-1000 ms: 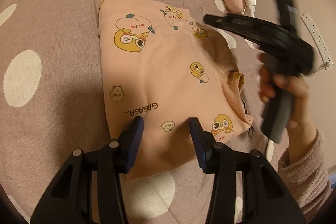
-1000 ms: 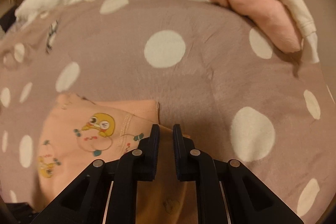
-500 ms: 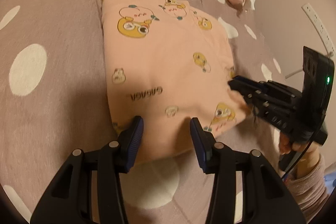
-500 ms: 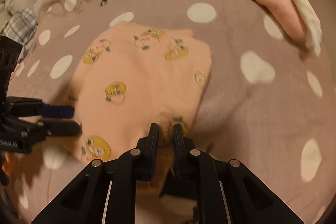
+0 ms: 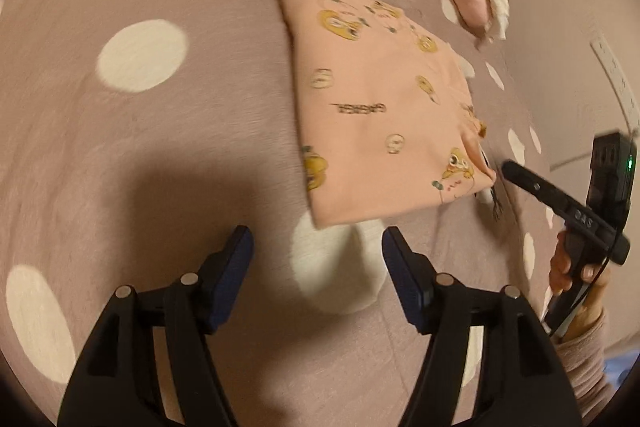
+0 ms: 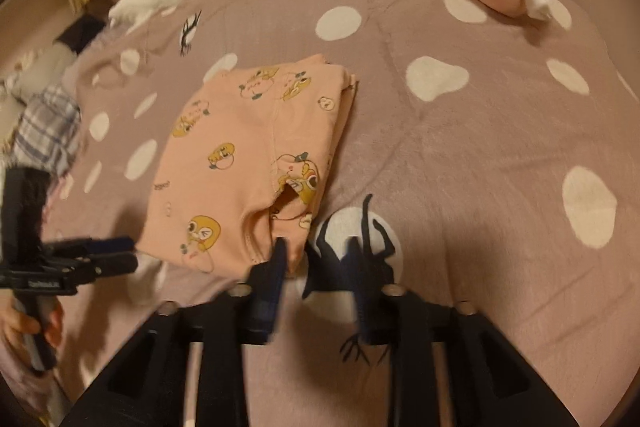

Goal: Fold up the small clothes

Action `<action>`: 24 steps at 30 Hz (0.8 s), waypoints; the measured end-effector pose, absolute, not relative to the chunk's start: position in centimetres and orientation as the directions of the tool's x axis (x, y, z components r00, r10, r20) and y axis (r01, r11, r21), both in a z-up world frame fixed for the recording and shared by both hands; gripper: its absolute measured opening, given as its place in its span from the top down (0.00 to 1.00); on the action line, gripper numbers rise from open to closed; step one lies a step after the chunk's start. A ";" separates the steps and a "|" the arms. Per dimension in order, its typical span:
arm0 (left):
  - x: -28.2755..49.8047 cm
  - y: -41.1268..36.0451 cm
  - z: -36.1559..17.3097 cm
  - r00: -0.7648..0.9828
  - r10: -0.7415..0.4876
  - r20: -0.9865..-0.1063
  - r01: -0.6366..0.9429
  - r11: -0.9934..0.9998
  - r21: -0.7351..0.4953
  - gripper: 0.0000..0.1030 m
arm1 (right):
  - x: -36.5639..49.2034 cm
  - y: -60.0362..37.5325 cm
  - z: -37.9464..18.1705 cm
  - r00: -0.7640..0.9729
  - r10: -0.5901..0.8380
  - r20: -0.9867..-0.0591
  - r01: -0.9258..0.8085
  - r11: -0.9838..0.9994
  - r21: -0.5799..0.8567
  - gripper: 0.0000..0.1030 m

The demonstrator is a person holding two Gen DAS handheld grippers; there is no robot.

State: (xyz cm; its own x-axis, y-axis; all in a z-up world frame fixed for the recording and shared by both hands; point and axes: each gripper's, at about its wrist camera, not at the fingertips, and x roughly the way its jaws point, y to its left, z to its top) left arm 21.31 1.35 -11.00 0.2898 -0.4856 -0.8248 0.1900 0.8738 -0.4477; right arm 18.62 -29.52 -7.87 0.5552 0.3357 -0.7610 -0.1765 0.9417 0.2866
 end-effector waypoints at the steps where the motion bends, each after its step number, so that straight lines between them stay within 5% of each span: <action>1: 21.3 1.6 -10.9 0.293 -0.490 -0.821 0.178 0.872 -0.457 0.34 | 18.5 -29.8 -7.9 0.556 0.349 -0.755 -0.171 0.936 0.307 0.52; 8: 21.7 1.8 -10.2 0.315 -0.492 -0.812 0.141 0.870 -0.473 0.23 | 18.2 -30.0 -8.4 0.524 0.397 -0.754 -0.155 0.915 0.374 0.49; 24: 24.1 0.6 -10.7 0.316 -0.498 -0.807 0.137 0.866 -0.481 0.22 | 20.2 -30.7 -9.3 0.495 0.469 -0.731 -0.139 0.874 0.466 0.47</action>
